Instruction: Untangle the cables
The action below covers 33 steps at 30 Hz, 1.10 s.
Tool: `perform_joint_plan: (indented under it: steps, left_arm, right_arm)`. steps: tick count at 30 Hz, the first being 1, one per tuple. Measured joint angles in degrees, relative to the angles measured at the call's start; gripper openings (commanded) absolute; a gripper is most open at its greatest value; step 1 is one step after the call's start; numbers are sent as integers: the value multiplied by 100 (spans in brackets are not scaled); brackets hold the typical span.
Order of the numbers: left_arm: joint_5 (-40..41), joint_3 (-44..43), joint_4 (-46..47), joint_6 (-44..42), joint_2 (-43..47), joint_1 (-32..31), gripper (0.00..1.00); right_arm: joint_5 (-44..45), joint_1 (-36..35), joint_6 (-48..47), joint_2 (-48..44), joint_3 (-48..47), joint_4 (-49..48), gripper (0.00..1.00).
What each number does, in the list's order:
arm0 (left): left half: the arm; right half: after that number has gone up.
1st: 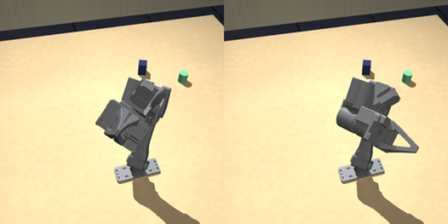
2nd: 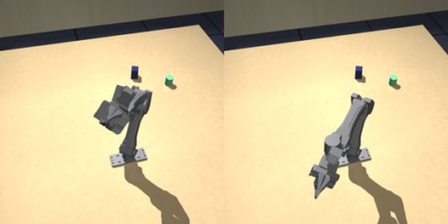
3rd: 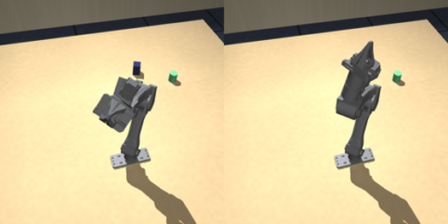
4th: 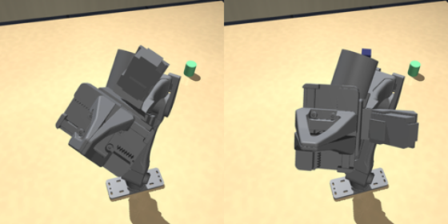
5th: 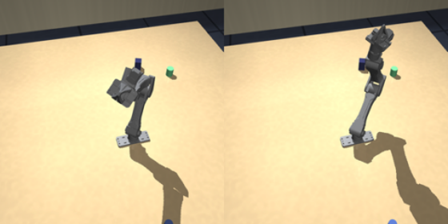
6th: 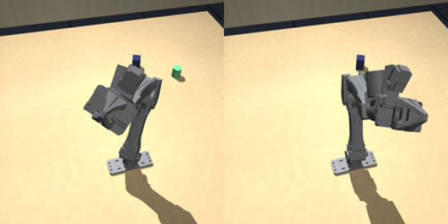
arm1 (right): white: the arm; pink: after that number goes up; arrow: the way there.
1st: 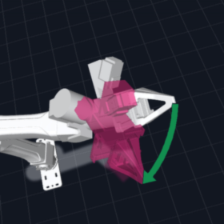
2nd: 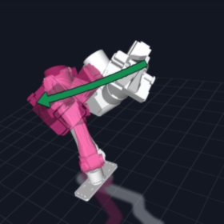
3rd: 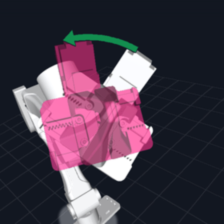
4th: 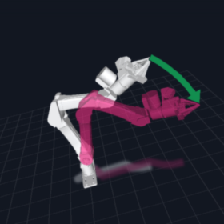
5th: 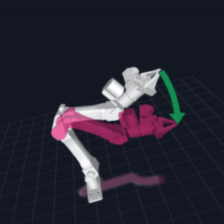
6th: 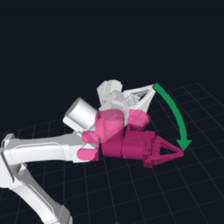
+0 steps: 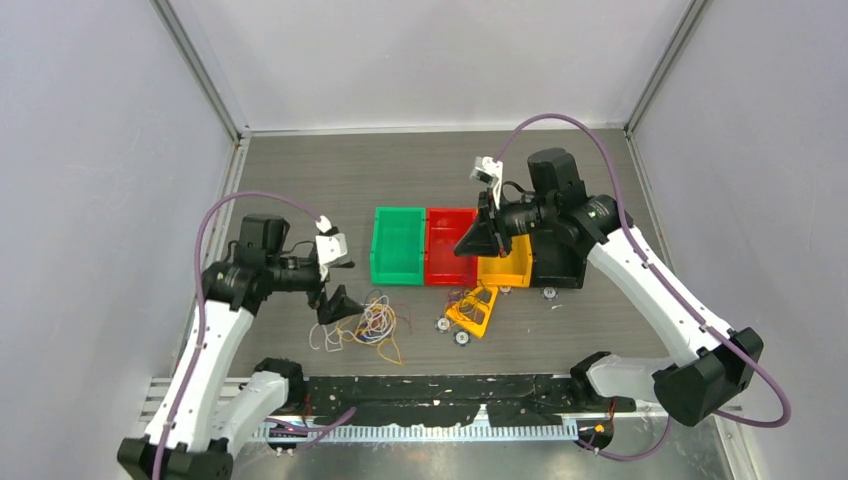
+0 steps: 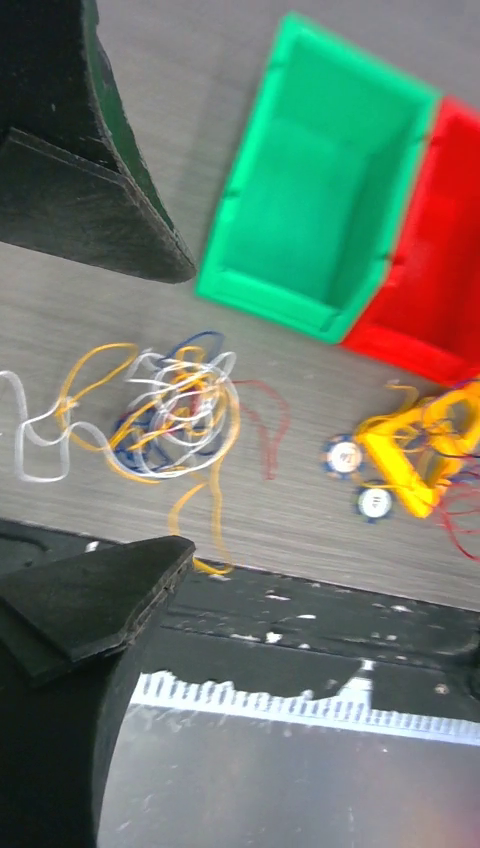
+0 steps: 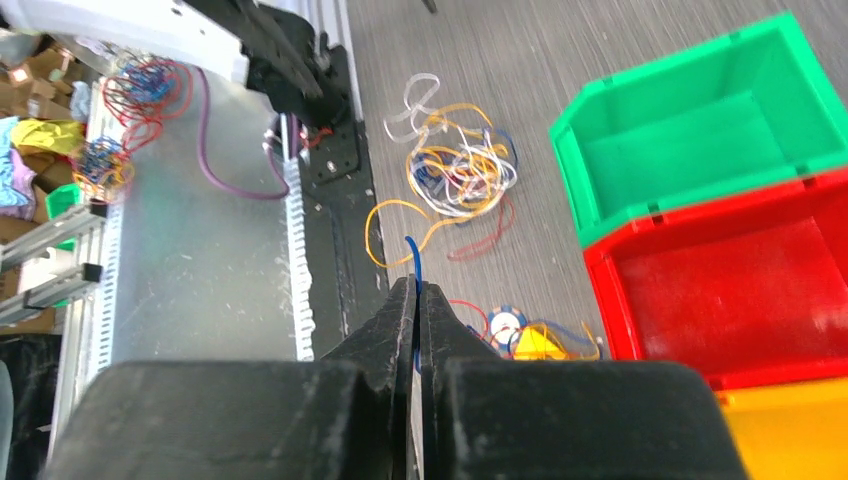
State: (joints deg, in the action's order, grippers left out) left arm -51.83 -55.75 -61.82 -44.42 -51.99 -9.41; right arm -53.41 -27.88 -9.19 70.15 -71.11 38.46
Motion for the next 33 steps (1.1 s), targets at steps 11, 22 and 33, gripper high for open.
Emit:
perform_joint_plan:
  steps: [11, 22, 33]
  left_arm:
    - [798, 1427, 3469, 2041, 903, -2675, 87]
    - [2131, 1486, 5097, 2472, -120, -4155, 81]
    - [2962, 1486, 5936, 2470, -426, -4754, 73]
  right_arm:
    - [-595, -363, 1082, 214, -520, -903, 5]
    - [-675, -378, 1346, 374, -520, -1029, 5]
    - [-682, -380, 1537, 376, -520, -1191, 5]
